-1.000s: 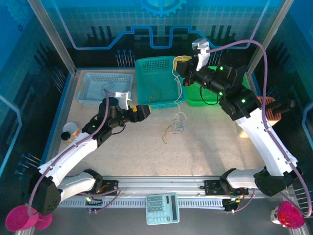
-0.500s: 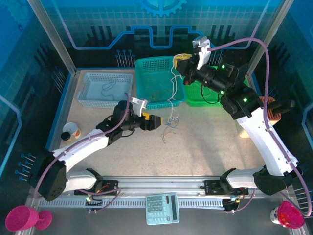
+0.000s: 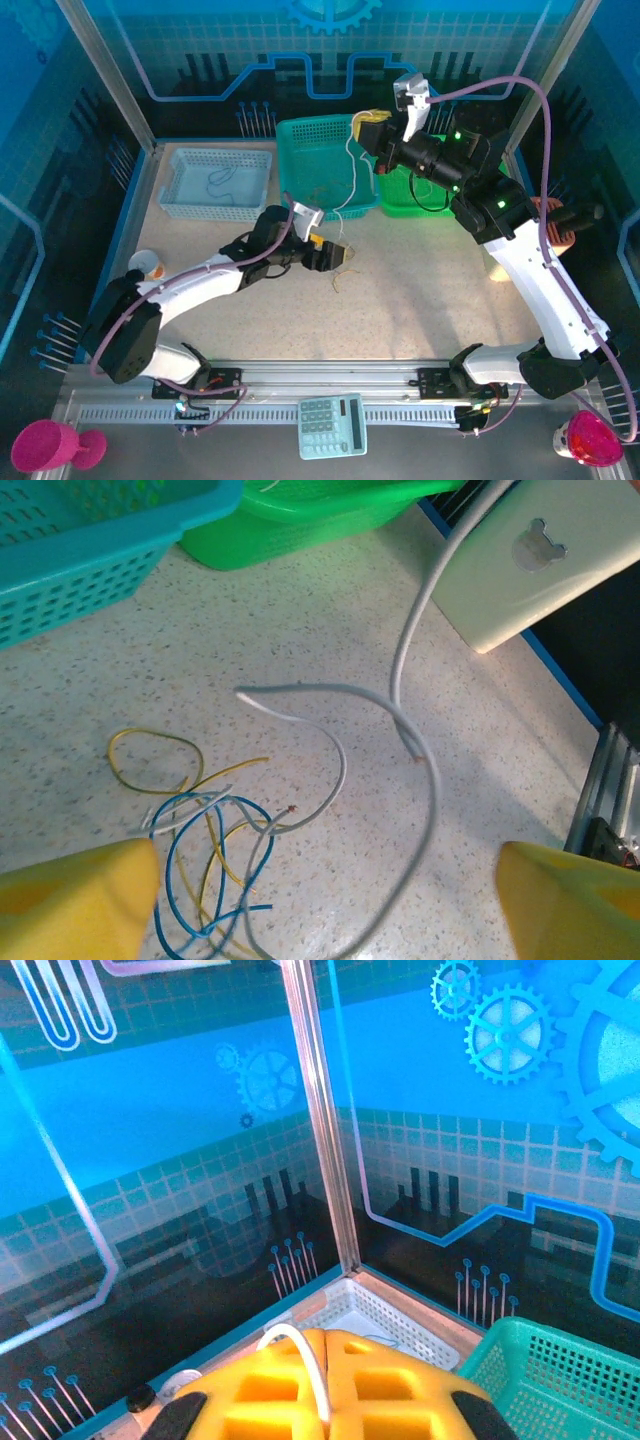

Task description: Untangle the cables

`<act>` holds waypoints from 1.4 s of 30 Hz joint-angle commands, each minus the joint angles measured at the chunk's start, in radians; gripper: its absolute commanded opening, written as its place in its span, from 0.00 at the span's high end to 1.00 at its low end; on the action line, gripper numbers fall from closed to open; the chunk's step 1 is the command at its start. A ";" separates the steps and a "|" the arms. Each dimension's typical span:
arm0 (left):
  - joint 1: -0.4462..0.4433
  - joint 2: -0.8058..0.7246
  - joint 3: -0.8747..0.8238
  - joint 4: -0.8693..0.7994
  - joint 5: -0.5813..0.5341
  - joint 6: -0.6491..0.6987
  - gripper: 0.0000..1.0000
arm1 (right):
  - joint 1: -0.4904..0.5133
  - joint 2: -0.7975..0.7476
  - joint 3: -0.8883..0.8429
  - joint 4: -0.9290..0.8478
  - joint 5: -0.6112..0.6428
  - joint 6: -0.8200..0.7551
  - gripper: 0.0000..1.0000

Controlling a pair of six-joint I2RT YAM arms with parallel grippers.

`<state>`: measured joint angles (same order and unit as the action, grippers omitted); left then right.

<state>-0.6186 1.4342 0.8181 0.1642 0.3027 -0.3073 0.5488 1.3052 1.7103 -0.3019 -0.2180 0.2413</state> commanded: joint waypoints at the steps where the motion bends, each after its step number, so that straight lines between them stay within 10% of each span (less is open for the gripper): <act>1: -0.009 0.051 0.038 0.051 0.022 0.028 0.26 | -0.006 -0.014 0.018 0.040 -0.017 0.021 1.00; 11: -0.009 0.165 0.056 0.114 -0.038 0.004 1.00 | -0.021 -0.026 0.031 0.029 0.004 0.008 1.00; 25: -0.007 0.117 -0.038 0.078 -0.082 -0.030 1.00 | -0.441 0.092 0.205 0.098 -0.077 0.244 1.00; 42: -0.008 -0.137 -0.043 -0.115 -0.091 -0.080 1.00 | -0.501 0.337 0.040 0.129 0.134 0.265 1.00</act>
<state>-0.6239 1.3518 0.7784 0.1146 0.2214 -0.3679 0.0761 1.6131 1.7828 -0.2089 -0.1471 0.4828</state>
